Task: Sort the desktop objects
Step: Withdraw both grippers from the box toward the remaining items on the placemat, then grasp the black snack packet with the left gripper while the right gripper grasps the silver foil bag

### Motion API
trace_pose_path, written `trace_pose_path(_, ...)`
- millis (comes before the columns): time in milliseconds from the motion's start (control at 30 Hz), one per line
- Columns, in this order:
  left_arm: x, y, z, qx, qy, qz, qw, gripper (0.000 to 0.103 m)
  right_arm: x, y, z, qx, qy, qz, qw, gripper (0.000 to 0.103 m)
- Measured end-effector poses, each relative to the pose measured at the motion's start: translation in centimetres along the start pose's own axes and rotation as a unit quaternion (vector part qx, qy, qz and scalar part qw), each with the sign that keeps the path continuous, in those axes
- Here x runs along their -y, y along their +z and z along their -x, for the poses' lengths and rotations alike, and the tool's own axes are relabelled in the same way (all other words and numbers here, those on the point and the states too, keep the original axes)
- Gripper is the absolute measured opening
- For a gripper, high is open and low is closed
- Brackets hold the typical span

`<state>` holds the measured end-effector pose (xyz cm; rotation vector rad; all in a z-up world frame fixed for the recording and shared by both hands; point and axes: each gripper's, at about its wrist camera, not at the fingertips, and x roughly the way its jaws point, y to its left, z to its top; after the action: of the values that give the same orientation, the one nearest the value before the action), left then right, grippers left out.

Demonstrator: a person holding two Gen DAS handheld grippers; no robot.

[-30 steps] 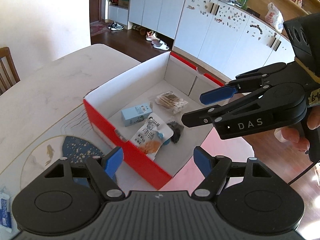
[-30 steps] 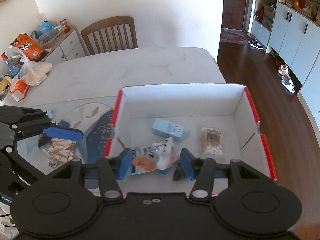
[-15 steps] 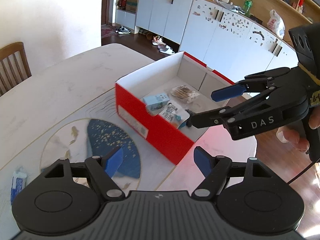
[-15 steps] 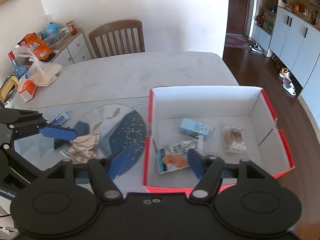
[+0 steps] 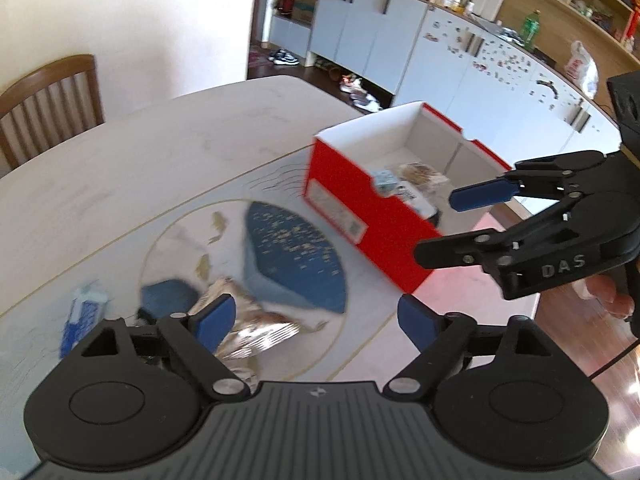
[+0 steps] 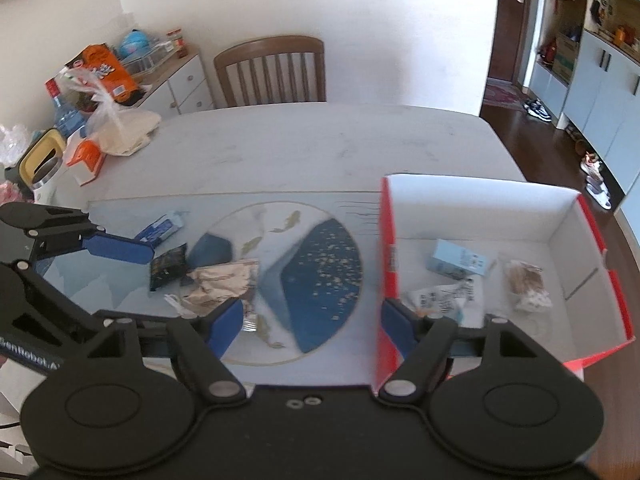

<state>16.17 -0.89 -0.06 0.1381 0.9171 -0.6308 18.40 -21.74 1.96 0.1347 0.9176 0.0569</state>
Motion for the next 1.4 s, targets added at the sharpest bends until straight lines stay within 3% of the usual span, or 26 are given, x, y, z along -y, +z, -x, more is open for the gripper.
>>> trace_pose_path(67,-1.0,-0.5,0.2,0.0,0.003,0.005,1.0,0.089,-0.9,0.2,-0.4,0.0,0.006,0.006,1.0,0.08)
trace_pose_path(167,-2.4,-1.4,0.3,-0.002,0.009,0.008,0.9999,0.103,-2.1,0.4,-1.1,-0.001,0.014,0.013,1.0,0.084)
trace_pose_path(567,-7.6,-4.4,-1.2,-0.016,0.028,0.029,0.9991,0.103,-6.0,0.9,-5.7,-0.026,0.043,0.034,0.998,0.086)
trace_pose_path(900,-11.7,-5.4,-3.2,-0.016,0.043,0.034,0.9984,0.103,-7.0,0.8,-8.9,-0.047,0.054,0.026,0.997,0.086)
trace_pose_path(1400,-14.1,-6.2,-7.2,-0.019,0.032,0.009,0.9993,0.103,-8.0,1.2,-14.9,-0.08,0.049,0.007,0.996,0.084)
